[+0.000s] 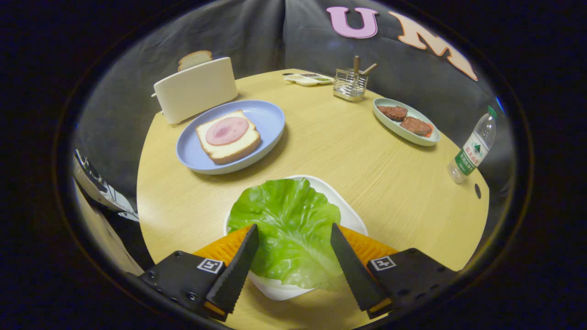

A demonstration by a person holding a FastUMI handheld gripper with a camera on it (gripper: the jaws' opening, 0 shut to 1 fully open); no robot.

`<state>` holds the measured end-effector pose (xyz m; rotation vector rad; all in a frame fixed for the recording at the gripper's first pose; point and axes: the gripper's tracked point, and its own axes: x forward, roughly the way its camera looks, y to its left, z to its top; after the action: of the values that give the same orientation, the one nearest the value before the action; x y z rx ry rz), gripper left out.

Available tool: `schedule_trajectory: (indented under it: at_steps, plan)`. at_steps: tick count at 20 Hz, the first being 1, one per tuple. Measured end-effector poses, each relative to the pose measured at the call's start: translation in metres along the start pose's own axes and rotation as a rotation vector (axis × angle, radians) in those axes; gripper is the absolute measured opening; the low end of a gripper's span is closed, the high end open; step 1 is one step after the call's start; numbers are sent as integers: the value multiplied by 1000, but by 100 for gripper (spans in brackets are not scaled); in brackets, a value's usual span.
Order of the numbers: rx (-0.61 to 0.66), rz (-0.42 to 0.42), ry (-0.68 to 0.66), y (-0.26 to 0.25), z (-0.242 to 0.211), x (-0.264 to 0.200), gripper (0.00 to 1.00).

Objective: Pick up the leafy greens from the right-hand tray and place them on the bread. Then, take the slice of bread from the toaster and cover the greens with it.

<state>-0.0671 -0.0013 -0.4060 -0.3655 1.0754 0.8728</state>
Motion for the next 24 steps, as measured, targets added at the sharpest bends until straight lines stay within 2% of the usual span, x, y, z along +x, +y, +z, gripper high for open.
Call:
schedule_trajectory:
  at_steps: [1, 2, 8, 10, 16, 24]
  plan:
    - [9, 1, 5, 0, -1, 0, 100]
    - [15, 0, 2, -1, 0, -1, 91]
    - [27, -16, -6, 9, 3, 4, 39]
    - [23, -26, -5, 12, 5, 3, 13]
    - [49, -32, -28, 26, 20, -7, 13]
    - [49, -63, -98, 52, 74, -26, 13]
